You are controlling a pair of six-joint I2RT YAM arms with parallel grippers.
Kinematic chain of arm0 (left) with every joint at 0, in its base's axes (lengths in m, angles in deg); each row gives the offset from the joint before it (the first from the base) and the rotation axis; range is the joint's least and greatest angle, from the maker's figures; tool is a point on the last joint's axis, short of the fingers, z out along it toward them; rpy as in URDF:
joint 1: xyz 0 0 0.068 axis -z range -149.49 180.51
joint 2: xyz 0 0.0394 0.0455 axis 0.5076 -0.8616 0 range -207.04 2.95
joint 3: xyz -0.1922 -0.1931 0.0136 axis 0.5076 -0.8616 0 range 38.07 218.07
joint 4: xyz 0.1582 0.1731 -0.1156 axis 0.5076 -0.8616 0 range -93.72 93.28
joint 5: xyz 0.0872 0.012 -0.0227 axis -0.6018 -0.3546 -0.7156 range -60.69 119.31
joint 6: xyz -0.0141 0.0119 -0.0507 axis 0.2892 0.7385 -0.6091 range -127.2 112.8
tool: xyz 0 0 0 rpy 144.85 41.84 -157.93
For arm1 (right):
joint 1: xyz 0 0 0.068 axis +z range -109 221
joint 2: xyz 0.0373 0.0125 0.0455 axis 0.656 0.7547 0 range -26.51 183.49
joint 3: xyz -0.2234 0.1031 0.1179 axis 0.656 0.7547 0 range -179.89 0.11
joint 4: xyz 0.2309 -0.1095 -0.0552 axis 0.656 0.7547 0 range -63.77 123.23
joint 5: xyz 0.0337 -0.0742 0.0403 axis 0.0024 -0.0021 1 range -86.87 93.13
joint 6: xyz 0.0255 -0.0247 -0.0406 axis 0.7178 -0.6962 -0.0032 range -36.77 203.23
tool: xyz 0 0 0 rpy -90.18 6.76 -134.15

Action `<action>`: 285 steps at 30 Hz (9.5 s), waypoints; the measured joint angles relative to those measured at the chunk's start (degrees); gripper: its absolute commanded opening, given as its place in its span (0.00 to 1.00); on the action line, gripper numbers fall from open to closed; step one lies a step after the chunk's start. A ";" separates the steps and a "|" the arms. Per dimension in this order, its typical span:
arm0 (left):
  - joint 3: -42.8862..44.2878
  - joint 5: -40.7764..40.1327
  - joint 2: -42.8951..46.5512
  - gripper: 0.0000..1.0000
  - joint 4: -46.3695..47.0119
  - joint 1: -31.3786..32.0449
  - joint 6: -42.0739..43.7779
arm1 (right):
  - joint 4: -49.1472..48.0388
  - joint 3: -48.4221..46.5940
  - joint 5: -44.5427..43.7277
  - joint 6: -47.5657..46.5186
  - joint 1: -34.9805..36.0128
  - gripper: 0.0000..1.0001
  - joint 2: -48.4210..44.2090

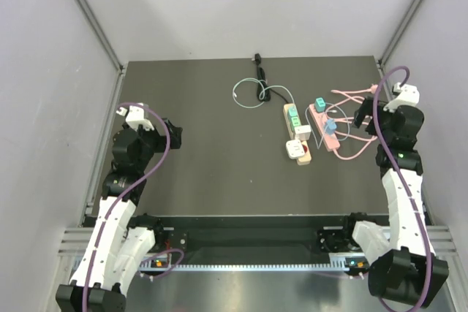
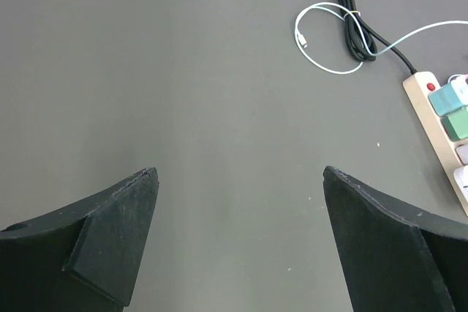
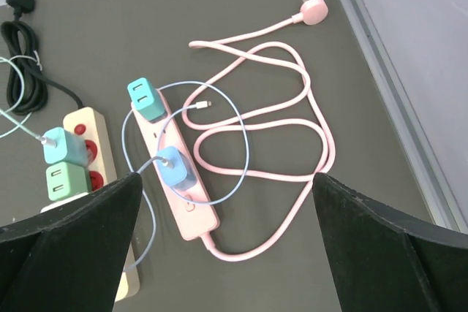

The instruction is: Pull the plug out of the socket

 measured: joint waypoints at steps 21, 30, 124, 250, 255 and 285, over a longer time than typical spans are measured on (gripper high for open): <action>-0.02 21.99 -9.46 0.99 9.94 1.90 -12.00 | 10.29 -1.77 28.70 -26.21 0.50 1.00 -2.84; -0.98 20.28 -29.24 0.96 28.92 23.17 -31.82 | 11.78 0.00 33.27 -26.82 0.13 1.00 -2.95; 15.89 10.29 -62.20 0.00 39.08 34.01 -46.12 | 25.68 -0.02 57.94 -38.64 8.85 1.00 5.51; -1.81 -29.88 -33.31 0.00 18.53 47.67 15.47 | 2.62 -26.25 11.56 -11.34 57.05 0.00 51.76; -0.15 -28.55 -33.42 0.00 15.32 46.31 10.78 | 2.43 -26.25 11.15 -11.30 57.13 0.00 51.80; 3.67 -27.36 -32.22 0.00 6.36 44.89 6.73 | 0.72 -26.34 10.21 -11.78 57.68 0.00 52.43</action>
